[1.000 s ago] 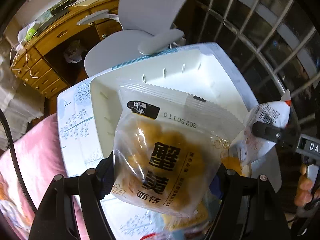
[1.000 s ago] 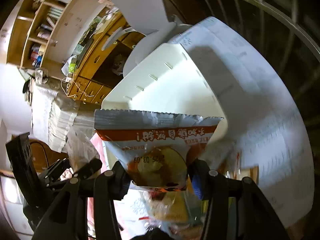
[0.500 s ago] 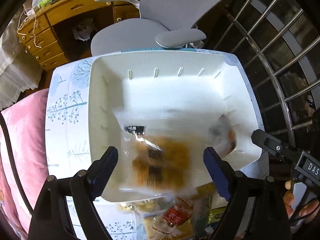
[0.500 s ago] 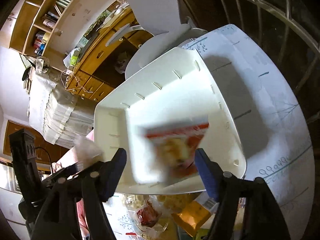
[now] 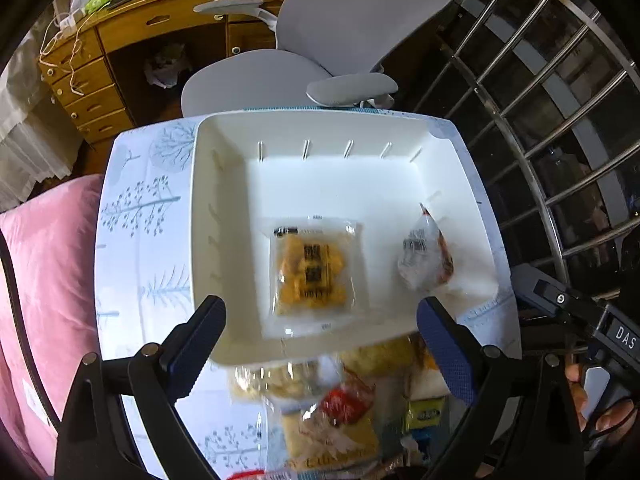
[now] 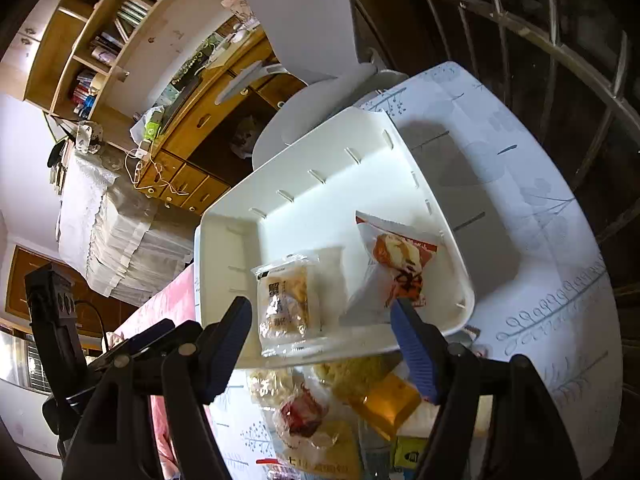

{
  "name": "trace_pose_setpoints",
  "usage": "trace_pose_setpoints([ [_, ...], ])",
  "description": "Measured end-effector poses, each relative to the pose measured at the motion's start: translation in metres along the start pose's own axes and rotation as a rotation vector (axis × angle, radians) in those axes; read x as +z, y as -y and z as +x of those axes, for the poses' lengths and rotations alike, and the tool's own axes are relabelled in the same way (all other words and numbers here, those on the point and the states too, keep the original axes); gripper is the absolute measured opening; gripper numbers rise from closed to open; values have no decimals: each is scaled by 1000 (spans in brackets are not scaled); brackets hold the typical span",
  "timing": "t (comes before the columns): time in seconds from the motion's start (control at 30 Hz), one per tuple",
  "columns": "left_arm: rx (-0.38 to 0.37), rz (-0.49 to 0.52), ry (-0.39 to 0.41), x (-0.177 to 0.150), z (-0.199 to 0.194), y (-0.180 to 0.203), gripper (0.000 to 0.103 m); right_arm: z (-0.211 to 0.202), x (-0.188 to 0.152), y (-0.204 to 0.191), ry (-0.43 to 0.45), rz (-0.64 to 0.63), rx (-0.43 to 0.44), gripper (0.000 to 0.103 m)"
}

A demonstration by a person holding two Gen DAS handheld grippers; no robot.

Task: Organize snacks
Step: 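Withdraw both tools from the tray back over the remaining snacks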

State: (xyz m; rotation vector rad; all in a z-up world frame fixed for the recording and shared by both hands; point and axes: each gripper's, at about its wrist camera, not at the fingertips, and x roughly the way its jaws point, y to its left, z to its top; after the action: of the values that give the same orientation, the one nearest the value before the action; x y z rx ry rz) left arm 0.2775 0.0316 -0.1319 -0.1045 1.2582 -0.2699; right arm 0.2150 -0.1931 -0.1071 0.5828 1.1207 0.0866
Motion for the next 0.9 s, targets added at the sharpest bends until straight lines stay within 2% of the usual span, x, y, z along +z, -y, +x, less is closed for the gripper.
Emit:
trace_pose_setpoints([
  [0.23, -10, 19, 21, -41, -36, -4, 96, -37, -32, -13, 69, -20, -14, 72],
  [0.53, -32, 35, 56, -107, -81, -15, 96, -77, -96, -23, 135, -18, -54, 72],
  [0.9, -47, 41, 29, -180, -94, -28, 96, -93, -172, -22, 143, -43, -113, 72],
])
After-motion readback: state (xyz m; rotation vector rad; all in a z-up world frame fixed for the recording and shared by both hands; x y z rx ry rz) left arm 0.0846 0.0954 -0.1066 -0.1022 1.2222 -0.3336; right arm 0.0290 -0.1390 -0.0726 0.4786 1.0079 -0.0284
